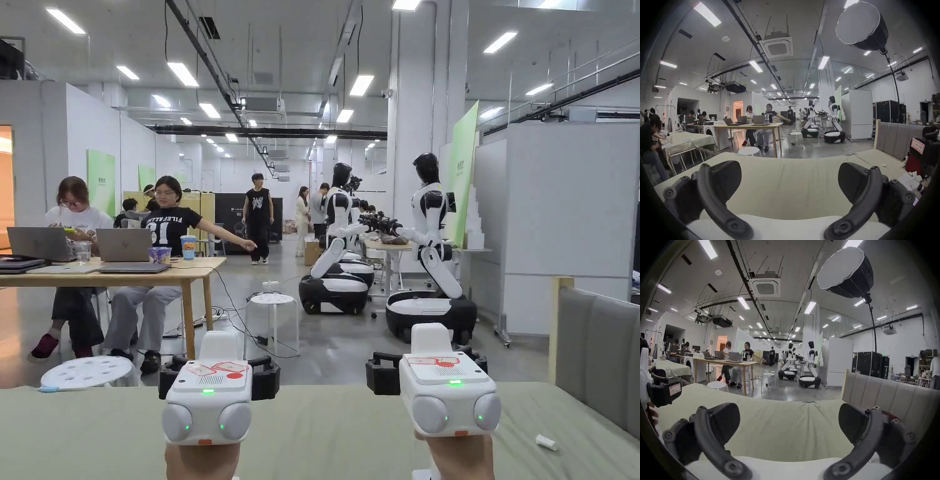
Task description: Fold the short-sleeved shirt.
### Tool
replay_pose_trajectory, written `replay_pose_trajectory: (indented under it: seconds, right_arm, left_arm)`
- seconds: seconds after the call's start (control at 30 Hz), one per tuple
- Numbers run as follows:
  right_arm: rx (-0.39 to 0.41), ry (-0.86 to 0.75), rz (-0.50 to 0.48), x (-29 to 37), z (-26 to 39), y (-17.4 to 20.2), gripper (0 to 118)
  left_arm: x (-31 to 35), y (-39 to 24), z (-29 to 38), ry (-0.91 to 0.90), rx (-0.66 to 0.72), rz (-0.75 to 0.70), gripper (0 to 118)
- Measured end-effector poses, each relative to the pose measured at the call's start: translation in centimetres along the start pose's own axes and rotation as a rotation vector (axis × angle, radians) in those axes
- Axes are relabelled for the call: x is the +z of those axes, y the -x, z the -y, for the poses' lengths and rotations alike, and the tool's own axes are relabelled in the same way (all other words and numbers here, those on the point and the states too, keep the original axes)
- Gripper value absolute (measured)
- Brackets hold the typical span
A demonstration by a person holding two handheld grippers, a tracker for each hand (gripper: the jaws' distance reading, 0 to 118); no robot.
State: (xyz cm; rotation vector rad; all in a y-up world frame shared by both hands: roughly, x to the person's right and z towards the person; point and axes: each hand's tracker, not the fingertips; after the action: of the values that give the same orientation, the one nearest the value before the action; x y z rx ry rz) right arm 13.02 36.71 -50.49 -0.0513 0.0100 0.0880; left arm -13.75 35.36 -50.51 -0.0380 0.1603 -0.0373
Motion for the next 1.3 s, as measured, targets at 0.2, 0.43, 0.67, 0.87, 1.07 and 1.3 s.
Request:
replay_pose_trajectory:
  seconds: [0.2,0.43,0.67,0.87,1.07,1.3]
  right_arm:
    - [-0.025,0.002,-0.024,0.1,0.0,-0.4,118]
    - [-0.04,0.014,-0.031,0.0,0.1,-0.7,118]
    - [-0.033,0.014,-0.037,0.1,0.2,-0.7,118]
    - [-0.046,0.018,-0.037,0.0,0.3,-0.7,118]
    - [-0.023,0.018,-0.04,0.0,0.4,-0.4,118]
    - [-0.027,0.023,-0.022,0.0,0.4,-0.2,118]
  left_arm:
    - [0.0,-0.1,-0.1,0.0,0.005,0.004,118]
    - [0.2,-0.5,-0.1,-0.001,-0.027,0.011,118]
    - [0.0,-0.1,0.1,0.011,-0.009,0.004,118]
    - [0.0,-0.2,0.4,0.019,-0.017,0.007,118]
    - [-0.2,-0.1,0.6,0.023,-0.013,0.003,118]
    - [0.0,-0.3,0.8,0.017,-0.032,0.011,118]
